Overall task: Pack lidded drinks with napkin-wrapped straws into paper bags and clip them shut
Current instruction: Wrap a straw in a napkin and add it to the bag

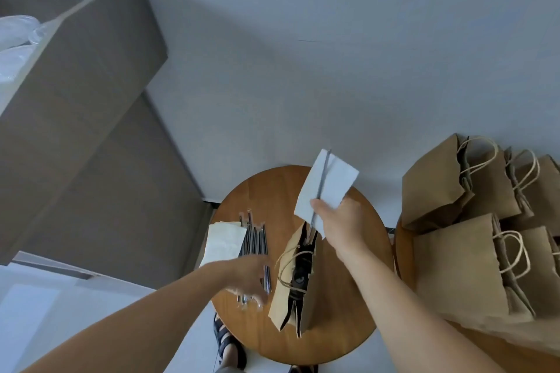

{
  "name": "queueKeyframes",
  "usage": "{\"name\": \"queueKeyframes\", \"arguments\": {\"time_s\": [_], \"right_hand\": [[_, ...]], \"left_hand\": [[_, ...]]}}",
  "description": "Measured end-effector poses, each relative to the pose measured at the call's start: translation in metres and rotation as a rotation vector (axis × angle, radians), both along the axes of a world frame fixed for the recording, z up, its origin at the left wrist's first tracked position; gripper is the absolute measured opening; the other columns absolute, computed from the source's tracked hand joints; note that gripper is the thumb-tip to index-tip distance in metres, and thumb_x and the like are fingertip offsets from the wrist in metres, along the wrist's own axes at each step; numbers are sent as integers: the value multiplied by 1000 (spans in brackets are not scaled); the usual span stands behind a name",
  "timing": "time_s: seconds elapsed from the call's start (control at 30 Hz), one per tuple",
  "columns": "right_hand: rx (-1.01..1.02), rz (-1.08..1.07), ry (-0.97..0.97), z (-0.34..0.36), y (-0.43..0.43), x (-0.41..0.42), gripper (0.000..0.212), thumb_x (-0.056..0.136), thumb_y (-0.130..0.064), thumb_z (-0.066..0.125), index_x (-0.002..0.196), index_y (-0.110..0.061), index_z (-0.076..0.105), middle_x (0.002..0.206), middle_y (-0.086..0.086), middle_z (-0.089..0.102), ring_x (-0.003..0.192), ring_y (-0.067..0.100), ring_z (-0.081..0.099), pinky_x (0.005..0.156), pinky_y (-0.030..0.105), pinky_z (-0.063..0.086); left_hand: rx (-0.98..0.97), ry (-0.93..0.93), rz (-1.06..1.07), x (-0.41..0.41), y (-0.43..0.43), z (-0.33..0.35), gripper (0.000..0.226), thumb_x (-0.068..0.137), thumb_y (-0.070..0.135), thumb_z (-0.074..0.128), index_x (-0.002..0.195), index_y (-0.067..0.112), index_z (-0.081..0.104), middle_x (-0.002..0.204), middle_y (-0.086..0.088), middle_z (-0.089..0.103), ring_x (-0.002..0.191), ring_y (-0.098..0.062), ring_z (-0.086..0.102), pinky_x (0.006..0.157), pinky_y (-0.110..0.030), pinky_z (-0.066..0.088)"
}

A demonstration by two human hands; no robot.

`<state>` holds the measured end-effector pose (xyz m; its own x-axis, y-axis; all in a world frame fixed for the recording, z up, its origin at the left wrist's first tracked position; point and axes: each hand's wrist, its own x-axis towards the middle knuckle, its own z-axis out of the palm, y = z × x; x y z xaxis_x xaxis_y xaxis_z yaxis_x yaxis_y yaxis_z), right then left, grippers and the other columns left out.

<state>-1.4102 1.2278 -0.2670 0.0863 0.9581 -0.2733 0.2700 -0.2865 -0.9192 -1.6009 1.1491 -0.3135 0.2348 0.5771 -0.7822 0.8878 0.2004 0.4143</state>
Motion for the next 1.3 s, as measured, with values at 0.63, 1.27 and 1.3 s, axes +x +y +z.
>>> {"name": "queueKeyframes", "arguments": {"time_s": [0.63,1.27,1.3], "right_hand": [[-285,544,-800,-27,-20,3,9,90,-10,59,97,-13,55,89,0,56,76,20,56,56,25,42],[-541,450,-662,-151,-48,-26,26,93,-18,58,117,-12,65,118,9,66,111,25,62,80,23,45],[-517,491,-705,-153,-47,-28,28,93,-18,57,119,-12,63,119,10,65,111,25,62,82,25,46]], "left_hand": [[-41,-213,720,19,0,-30,26,90,20,45,84,0,61,60,-15,69,52,-23,65,43,-19,47],[92,-255,562,20,-21,-32,22,89,35,40,84,21,55,60,4,68,58,-8,71,64,-26,60],[104,-243,557,19,-20,-33,20,90,34,41,84,21,55,60,3,67,58,-7,70,64,-26,60]]}}
